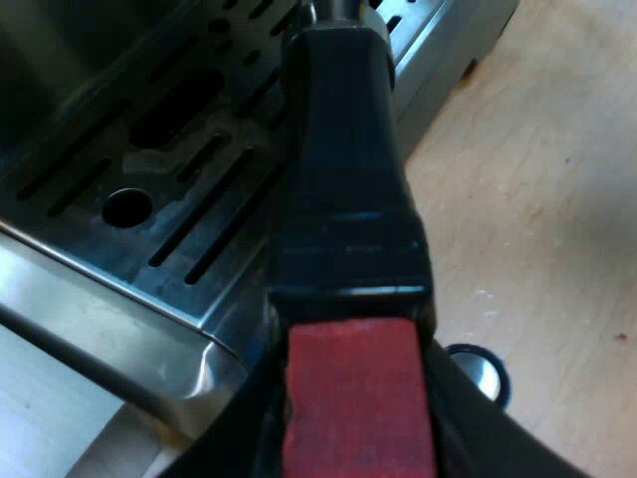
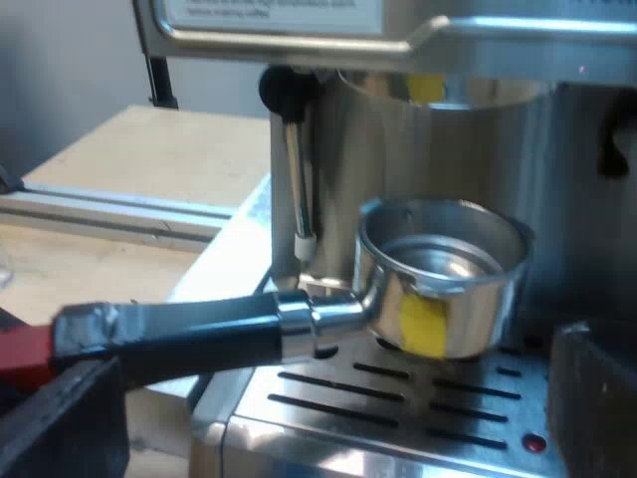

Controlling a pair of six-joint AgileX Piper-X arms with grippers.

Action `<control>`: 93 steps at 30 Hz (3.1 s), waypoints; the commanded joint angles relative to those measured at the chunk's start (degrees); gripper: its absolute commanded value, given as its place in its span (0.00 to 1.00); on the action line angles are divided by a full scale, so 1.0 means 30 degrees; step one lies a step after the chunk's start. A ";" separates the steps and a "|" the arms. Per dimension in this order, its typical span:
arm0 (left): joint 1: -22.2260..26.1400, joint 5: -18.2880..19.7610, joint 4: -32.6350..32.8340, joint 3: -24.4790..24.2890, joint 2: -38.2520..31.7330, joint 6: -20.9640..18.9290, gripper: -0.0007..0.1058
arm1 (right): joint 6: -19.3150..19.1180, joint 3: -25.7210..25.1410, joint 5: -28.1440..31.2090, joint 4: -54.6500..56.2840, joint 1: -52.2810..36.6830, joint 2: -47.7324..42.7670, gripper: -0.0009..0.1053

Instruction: Put the handle in the coffee machine

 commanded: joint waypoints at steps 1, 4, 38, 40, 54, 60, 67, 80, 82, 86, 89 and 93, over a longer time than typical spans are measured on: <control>0.0055 0.1285 -0.1239 -0.0304 0.0790 -0.0163 0.01 | -0.1031 0.0003 0.0241 -0.1510 0.0048 0.0241 0.82; 0.0055 0.1467 -0.1924 -0.0304 0.1493 -0.0550 0.01 | -0.1394 0.0003 0.0241 -0.2063 0.0048 0.0300 0.82; 0.0055 0.1440 -0.3438 -0.2535 0.3988 -0.0896 0.01 | -0.1693 -0.0032 0.0984 -0.4329 -0.1353 0.1989 0.82; 0.0055 0.1440 -0.3470 -0.2535 0.3988 -0.0896 0.01 | -0.1693 -0.0032 0.0984 -0.4329 -0.1353 0.1989 0.82; 0.0055 0.1863 -0.3430 -0.3638 0.3988 -0.2191 0.01 | -0.1693 -0.0032 0.0984 -0.4329 -0.1353 0.1989 0.82; 0.0055 0.2003 -0.3430 -0.3638 0.3988 -0.2185 0.01 | -0.1693 -0.0032 0.0984 -0.4329 -0.1353 0.1989 0.82; 0.0055 0.2114 -0.3430 -0.3638 0.3988 -0.2065 0.01 | -0.1693 -0.0032 0.0984 -0.4329 -0.1353 0.1989 0.82; 0.0055 0.2719 -0.3293 -0.3638 0.3087 -0.1632 0.01 | -0.1693 -0.0032 0.0984 -0.4329 -0.1353 0.1989 0.82; 0.0055 0.2730 -0.3293 -0.3638 0.2811 -0.1632 0.01 | -0.1693 -0.0032 0.0984 -0.4329 -0.1353 0.1989 0.82; 0.0055 0.2827 -0.3293 -0.3656 0.2015 -0.1632 0.01 | -0.1693 -0.0032 0.0984 -0.4329 -0.1353 0.1989 0.82; 0.0055 0.3036 -0.3293 -0.3656 0.1649 -0.1632 0.01 | -0.1693 -0.0032 0.0984 -0.4329 -0.1353 0.1989 0.82; 0.0055 0.3644 -0.3260 -0.3656 0.1624 -0.1940 0.01 | -0.1693 -0.0032 0.0984 -0.4329 -0.1353 0.1989 0.82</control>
